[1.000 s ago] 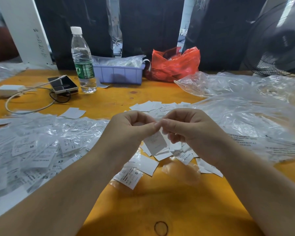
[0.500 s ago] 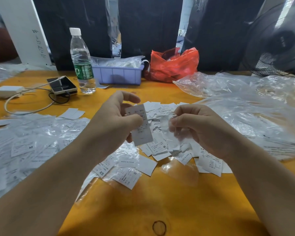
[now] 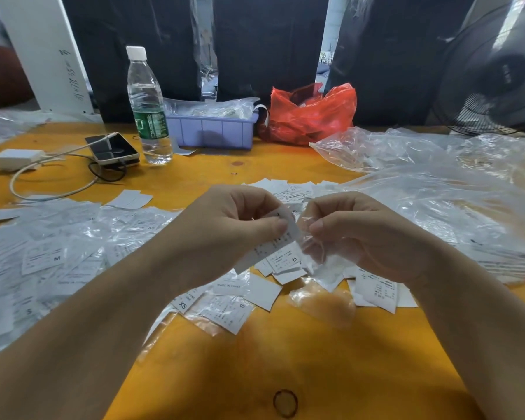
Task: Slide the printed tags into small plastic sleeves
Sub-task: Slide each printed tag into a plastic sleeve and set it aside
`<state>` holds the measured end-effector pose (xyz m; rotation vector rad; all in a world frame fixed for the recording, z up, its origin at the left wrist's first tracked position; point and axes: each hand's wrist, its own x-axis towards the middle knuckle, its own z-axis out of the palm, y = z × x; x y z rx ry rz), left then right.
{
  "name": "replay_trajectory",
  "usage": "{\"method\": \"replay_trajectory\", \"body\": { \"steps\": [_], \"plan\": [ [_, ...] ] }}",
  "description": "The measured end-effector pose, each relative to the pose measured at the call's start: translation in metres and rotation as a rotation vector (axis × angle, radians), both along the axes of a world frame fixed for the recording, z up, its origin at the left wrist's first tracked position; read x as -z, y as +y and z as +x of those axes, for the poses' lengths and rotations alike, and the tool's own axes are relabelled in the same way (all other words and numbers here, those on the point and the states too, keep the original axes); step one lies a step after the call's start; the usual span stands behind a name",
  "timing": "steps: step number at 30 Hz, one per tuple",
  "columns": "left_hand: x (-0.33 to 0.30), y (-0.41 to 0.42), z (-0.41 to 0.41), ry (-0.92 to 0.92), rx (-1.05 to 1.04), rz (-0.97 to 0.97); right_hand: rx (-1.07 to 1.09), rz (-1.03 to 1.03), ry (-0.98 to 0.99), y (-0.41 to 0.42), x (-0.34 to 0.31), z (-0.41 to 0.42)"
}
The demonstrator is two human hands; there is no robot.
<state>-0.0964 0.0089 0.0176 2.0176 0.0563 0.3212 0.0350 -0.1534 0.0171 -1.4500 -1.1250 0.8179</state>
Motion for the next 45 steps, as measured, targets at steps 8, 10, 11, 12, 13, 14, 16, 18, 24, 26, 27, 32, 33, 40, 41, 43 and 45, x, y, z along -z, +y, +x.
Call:
{"method": "replay_trajectory", "body": {
  "steps": [8, 10, 11, 12, 13, 14, 16, 18, 24, 26, 27, 32, 33, 40, 41, 43, 45],
  "plan": [
    [-0.0007, 0.0019, 0.001, -0.028, 0.069, -0.028, -0.099, -0.064, 0.047, -0.0015, 0.0002, 0.0006],
    [-0.0003, 0.0013, 0.0011, -0.024, 0.087, -0.029, -0.088, -0.069, 0.028, -0.0011, -0.0003, -0.0005],
    [0.0, 0.0011, 0.0009, -0.024, 0.093, -0.034, -0.085, -0.065, 0.024, -0.001, -0.0007, -0.0012],
    [0.0001, 0.0006, 0.0009, -0.024, 0.097, -0.041, -0.084, -0.06, 0.022, -0.0008, -0.0011, -0.0019],
    [0.0004, 0.0005, 0.001, -0.022, 0.1, -0.049, -0.085, -0.055, 0.021, -0.0009, -0.0014, -0.0024],
    [0.0008, 0.0007, 0.0009, -0.019, 0.102, -0.057, -0.087, -0.05, 0.021, -0.001, -0.0016, -0.0027],
    [0.0012, 0.0016, 0.0009, -0.008, 0.111, -0.071, -0.089, -0.041, 0.021, -0.0009, -0.0017, -0.0026],
    [0.0015, 0.0024, 0.0009, 0.016, 0.126, -0.078, -0.084, -0.04, 0.007, -0.0004, -0.0014, -0.002],
    [0.0016, 0.0039, 0.0013, 0.064, 0.154, -0.07, -0.06, -0.05, -0.067, -0.001, 0.0005, 0.0013],
    [0.0015, 0.0041, 0.0012, 0.078, 0.161, -0.066, -0.066, -0.052, -0.075, -0.0017, 0.0006, 0.0018],
    [0.0016, 0.0039, 0.0012, 0.081, 0.165, -0.058, -0.07, -0.053, -0.079, -0.0018, 0.0008, 0.0019],
    [0.0015, 0.0031, 0.001, 0.083, 0.18, -0.032, -0.033, -0.065, -0.121, -0.0015, 0.0018, 0.0028],
    [0.0014, 0.0031, 0.0008, 0.086, 0.184, -0.026, -0.035, -0.066, -0.124, -0.0017, 0.0016, 0.0026],
    [0.0012, 0.0024, 0.0004, 0.108, 0.212, -0.024, -0.048, -0.057, -0.114, -0.0019, -0.0001, -0.0007],
    [0.0011, 0.0023, 0.0002, 0.11, 0.213, -0.028, -0.048, -0.056, -0.114, -0.002, -0.0002, -0.0007],
    [0.0007, 0.0022, -0.0006, 0.117, 0.226, -0.037, -0.048, -0.059, -0.131, -0.0022, -0.0003, -0.001],
    [-0.0001, 0.0018, -0.0011, 0.127, 0.243, -0.044, -0.057, -0.061, -0.137, -0.0019, -0.0001, -0.0014]
  ]
}}
